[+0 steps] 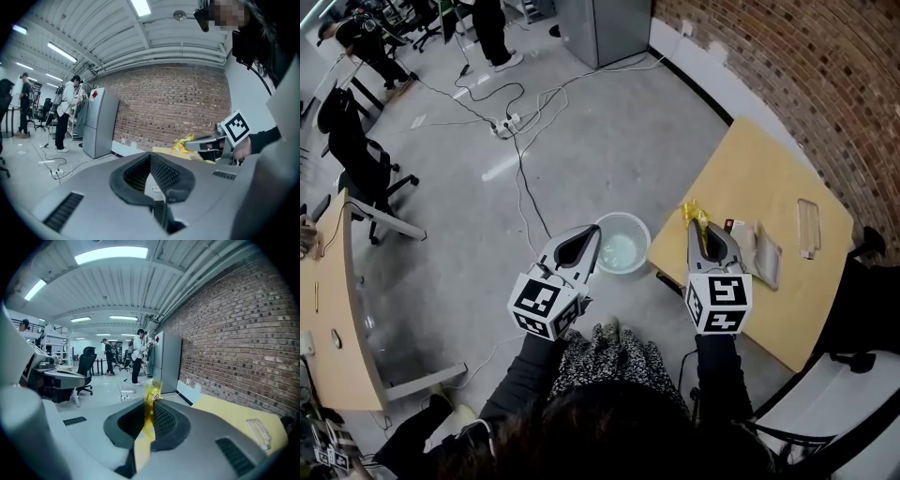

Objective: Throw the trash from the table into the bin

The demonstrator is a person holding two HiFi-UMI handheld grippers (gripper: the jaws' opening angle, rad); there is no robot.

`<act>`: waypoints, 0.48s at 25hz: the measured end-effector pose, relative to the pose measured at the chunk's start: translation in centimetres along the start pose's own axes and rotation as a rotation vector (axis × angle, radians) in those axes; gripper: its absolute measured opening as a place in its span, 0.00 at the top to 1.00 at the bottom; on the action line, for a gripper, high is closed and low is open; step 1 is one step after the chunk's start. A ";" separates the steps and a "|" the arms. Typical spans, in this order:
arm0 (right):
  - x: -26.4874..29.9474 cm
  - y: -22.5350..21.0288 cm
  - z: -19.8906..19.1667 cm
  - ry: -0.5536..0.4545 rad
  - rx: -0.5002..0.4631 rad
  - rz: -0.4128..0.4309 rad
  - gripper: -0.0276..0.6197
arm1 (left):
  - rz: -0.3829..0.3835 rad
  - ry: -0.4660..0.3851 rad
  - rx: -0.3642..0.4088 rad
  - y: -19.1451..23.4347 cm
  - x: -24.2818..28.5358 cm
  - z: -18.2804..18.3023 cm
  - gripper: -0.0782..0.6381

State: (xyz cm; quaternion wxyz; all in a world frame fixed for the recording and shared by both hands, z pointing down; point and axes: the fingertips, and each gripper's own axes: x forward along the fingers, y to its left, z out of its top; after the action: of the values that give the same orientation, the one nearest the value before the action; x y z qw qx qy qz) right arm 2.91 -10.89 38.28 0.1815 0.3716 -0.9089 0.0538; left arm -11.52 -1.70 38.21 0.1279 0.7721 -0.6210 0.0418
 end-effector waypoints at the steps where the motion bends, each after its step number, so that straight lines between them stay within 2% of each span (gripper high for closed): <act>1: 0.0 0.1 0.2 -0.007 0.004 0.007 0.93 | 0.006 -0.002 0.004 -0.1 -0.1 0.1 0.88; 7: 1.0 1.9 0.1 -0.009 0.007 0.039 0.93 | 0.028 0.007 0.006 0.7 -1.1 -0.1 0.88; 12: 3.5 4.2 -0.6 0.008 0.017 0.040 0.93 | 0.004 0.027 -0.006 3.0 -0.7 -1.0 0.88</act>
State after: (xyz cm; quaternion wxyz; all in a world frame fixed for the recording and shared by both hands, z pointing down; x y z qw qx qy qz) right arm -2.08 -10.05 40.24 0.1809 0.3546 -0.9149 0.0666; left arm -14.47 -1.34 39.44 0.1384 0.7699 -0.6209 0.0506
